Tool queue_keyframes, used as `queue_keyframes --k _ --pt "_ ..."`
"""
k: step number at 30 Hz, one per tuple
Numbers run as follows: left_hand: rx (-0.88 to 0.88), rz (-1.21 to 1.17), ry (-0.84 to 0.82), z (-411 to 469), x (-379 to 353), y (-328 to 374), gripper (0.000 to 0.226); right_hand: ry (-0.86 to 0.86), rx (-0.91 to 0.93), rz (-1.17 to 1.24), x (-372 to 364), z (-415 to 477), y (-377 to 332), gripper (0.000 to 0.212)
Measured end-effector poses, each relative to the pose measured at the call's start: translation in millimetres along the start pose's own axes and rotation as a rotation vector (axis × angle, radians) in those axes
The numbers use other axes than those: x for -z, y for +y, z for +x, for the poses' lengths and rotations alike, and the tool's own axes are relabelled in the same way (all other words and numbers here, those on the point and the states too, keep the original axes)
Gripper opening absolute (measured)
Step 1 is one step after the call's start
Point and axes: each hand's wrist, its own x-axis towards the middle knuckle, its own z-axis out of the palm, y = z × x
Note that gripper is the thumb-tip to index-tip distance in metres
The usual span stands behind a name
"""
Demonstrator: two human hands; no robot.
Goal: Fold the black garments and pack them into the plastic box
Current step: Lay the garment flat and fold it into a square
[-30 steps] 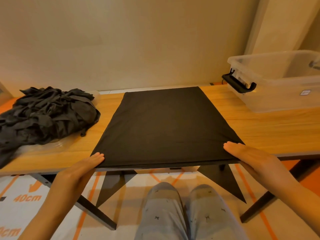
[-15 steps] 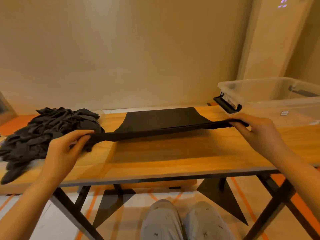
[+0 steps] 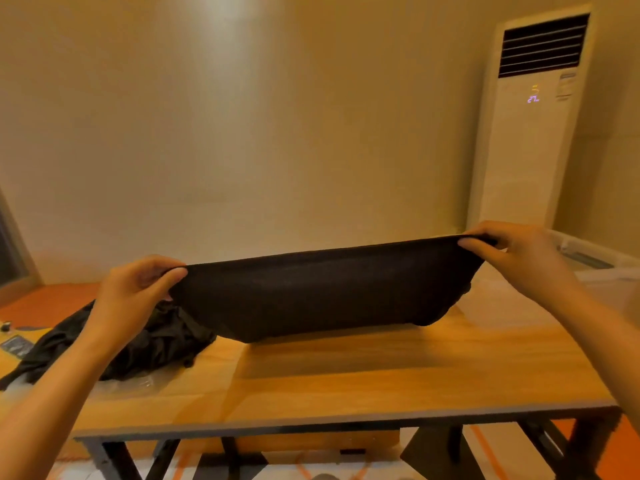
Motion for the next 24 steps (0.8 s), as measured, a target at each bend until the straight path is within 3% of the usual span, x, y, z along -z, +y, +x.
queue_keyframes --k 10,15,18,22,24 --pt "0.296 -0.083 -0.54 23.2 -40.0 -58.9 0.013 -0.219 -0.185 -0.013 -67.5 42.6 74.8 0.017" --pt "0.269 0.089 -0.656 86.3 -85.3 -96.2 0.013 -0.294 -0.151 -0.124 -117.0 119.1 110.1 0.014" --pt "0.207 0.203 -0.524 159.9 -107.1 -117.6 0.021 -0.304 -0.146 -0.224 -139.7 182.5 126.0 0.013" --pt "0.066 0.042 0.017 264.2 -98.8 -92.2 0.02 0.185 -0.085 -0.186 -109.0 266.0 111.6 0.021" --pt "-0.004 -0.065 0.2 297.5 -87.0 -65.7 0.02 0.402 0.007 -0.165 -80.1 293.8 91.1 0.021"
